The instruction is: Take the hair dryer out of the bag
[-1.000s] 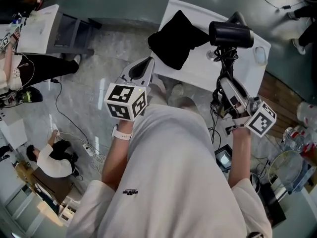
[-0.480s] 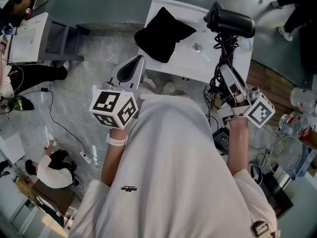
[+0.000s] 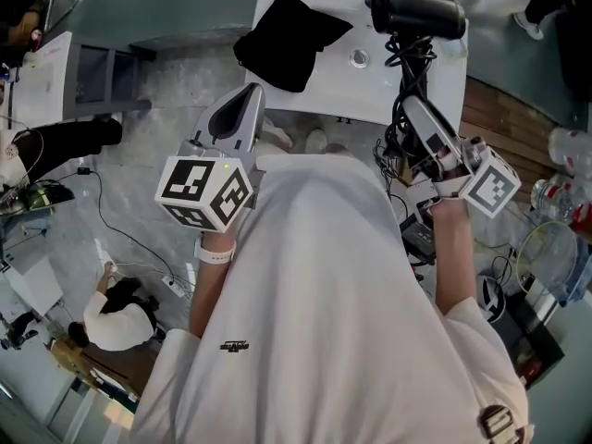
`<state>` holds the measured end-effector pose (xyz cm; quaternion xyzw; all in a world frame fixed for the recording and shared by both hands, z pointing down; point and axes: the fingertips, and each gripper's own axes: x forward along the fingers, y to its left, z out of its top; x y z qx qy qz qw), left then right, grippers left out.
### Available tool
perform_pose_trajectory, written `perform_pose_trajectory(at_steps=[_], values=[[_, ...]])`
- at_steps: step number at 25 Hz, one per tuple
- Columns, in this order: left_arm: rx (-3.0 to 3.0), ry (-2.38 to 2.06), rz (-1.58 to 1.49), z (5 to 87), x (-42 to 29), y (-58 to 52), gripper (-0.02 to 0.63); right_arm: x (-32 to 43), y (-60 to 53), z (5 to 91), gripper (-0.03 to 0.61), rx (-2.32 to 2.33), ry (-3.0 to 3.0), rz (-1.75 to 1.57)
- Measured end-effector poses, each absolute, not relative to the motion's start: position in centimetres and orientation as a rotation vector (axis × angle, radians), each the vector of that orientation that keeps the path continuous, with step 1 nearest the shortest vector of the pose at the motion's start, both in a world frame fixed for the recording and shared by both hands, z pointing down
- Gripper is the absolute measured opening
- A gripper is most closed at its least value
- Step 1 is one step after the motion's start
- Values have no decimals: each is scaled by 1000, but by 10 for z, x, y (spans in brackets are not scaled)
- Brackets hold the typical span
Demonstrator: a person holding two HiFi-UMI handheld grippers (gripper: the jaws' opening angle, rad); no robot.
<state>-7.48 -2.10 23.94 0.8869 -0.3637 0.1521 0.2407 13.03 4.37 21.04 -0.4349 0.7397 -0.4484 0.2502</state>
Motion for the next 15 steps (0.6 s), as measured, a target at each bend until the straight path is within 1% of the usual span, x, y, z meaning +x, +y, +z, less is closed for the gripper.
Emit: perform_pose_trajectory(at_steps=[15], values=[[2431, -986, 448, 239, -65, -16, 8, 128, 44, 214, 167, -1174, 2018, -1261]])
